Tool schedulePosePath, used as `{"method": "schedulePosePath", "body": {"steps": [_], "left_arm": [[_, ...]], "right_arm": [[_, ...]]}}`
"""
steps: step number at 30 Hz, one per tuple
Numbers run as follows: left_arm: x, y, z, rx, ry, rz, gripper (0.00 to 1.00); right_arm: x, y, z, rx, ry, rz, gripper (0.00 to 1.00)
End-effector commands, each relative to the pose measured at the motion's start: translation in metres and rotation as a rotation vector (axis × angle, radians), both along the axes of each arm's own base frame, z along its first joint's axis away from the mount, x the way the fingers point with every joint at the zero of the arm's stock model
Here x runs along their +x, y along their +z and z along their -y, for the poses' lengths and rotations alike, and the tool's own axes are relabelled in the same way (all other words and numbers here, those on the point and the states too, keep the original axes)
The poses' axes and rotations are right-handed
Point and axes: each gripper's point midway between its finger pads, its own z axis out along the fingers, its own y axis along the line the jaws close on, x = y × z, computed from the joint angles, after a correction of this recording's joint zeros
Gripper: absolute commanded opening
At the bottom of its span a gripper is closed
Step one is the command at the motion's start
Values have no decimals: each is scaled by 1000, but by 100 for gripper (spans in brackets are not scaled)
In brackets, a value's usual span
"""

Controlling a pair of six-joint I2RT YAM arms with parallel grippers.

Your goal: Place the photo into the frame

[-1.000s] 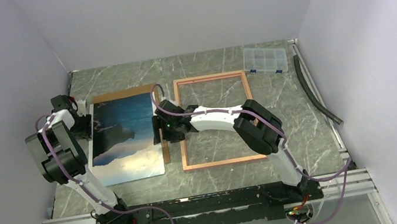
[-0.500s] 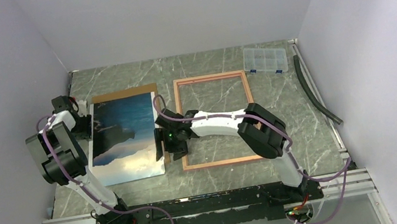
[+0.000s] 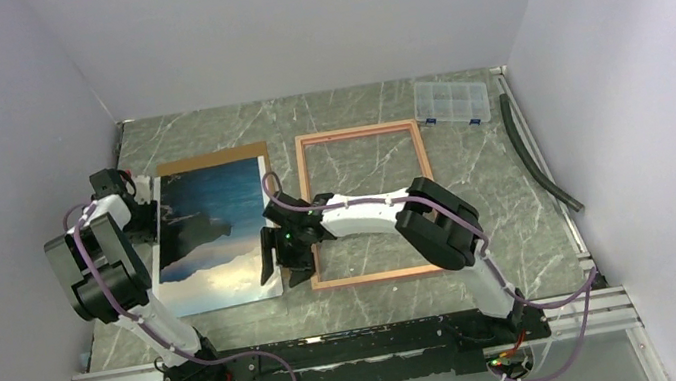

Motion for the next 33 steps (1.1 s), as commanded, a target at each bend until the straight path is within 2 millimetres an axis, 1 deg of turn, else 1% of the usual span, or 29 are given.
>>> {"method": "schedulePosePath", "body": {"steps": [1, 4, 6, 13, 16, 17, 18, 20, 22, 27, 29, 33], "left_arm": [[-21, -13, 14, -53, -33, -60, 55], [-22, -15, 16, -62, -39, -64, 54], [-23, -17, 18, -71, -41, -67, 54], [-30, -25, 25, -105, -54, -85, 51], [-32, -28, 29, -128, -55, -93, 49], [-33, -29, 30, -137, -54, -95, 49], [-34, -30, 31, -144, -56, -98, 48], [-35, -32, 33, -155, -56, -103, 48], [-38, -35, 34, -174, -54, -113, 47], [-39, -34, 36, -208, -50, -115, 45], [-40, -33, 37, -221, -49, -115, 44], [-40, -29, 39, -247, -49, -111, 42]], "right_arm": [[-2, -5, -6, -1, -28, -39, 70], [-1, -9, -9, -5, -37, -47, 70], [1, -7, -15, 20, -51, -45, 70], [12, 19, -49, 251, -132, -20, 70], [19, 45, -64, 405, -156, 24, 70], [21, 55, -68, 459, -155, 39, 70], [22, 71, -74, 533, -143, 58, 69], [23, 90, -80, 604, -120, 85, 69], [24, 106, -82, 645, -105, 118, 68], [26, 131, -76, 734, -111, 169, 68], [30, 136, -75, 741, -108, 189, 68], [36, 139, -74, 749, -113, 206, 68]]}}
